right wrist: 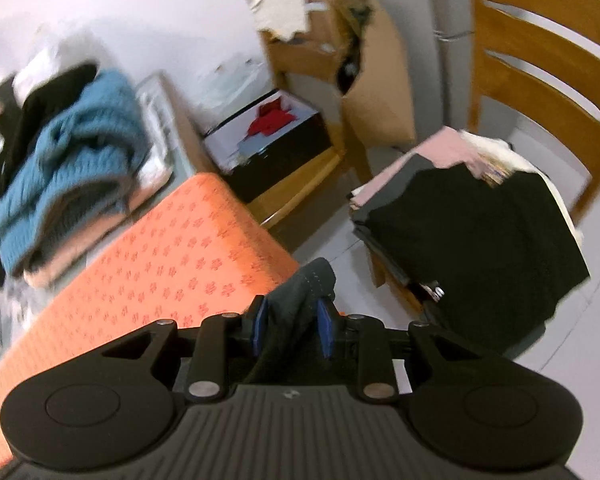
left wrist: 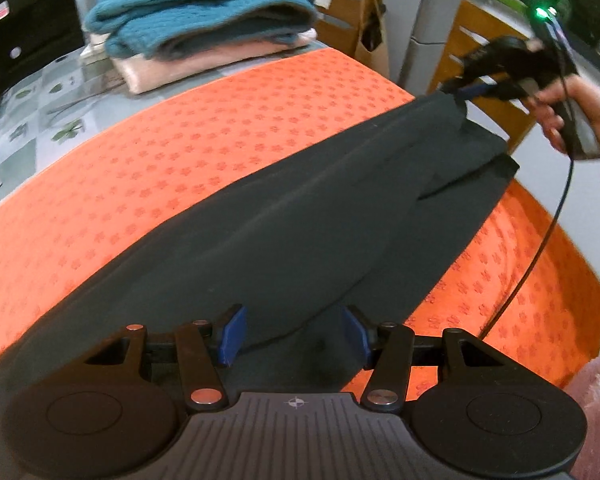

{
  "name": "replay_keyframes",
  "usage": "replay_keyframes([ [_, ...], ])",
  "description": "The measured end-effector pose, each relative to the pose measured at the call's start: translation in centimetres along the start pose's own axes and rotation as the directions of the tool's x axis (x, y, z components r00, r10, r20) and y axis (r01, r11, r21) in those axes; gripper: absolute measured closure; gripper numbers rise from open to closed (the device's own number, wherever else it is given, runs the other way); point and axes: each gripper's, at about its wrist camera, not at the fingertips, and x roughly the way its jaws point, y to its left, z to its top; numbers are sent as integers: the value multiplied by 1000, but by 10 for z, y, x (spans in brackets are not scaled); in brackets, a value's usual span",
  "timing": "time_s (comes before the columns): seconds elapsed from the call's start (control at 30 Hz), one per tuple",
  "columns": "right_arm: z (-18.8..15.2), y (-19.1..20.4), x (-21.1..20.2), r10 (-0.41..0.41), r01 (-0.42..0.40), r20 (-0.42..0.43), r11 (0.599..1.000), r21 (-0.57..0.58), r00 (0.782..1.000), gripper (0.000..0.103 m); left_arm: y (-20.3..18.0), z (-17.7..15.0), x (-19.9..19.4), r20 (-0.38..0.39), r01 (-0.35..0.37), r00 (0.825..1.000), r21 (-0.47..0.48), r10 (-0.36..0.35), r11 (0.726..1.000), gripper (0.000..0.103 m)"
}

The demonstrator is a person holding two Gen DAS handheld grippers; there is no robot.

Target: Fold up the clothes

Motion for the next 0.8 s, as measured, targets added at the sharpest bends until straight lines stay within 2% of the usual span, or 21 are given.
replay_keyframes([
  [0.07,6,7,10,34,-36,-55,998,-50,998,72,-2,1,2,-5,5,1000,7,-5,1000,47],
  [0.2,19,5,-1,122,-125,-54,991,-45,991,71,-6,5,7,-11,27,1000,15,-27,1000,47],
  [0.33,26,-25,-21,141,-140,-4,984,106,990,71,-13,8,17,-13,30,999,38,-29,999,47],
  [0.43,24,-52,-30,153,-152,16,956,250,988,71,-17,10,25,-15,21,1000,54,-20,998,47],
  [0.5,15,-64,-27,167,-161,9,933,322,986,71,-18,11,28,-16,9,1000,68,-8,998,51],
  [0.57,6,-71,-21,183,-166,-8,911,376,983,71,-18,10,29,-12,-5,1000,78,5,997,64],
  [0.6,3,-72,-17,192,-171,-15,903,393,981,71,-18,10,30,-10,-10,1000,82,11,997,67],
  [0.67,0,-67,-12,203,-178,-24,904,388,979,69,-17,10,30,-7,-17,1000,85,18,996,73],
  [0.7,-1,-64,-10,207,-181,-28,906,383,978,65,-16,10,29,-7,-15,1000,79,15,997,74],
  [0.8,1,-53,-1,204,-176,-44,920,351,978,61,-16,9,27,-7,-6,1000,74,6,997,74],
])
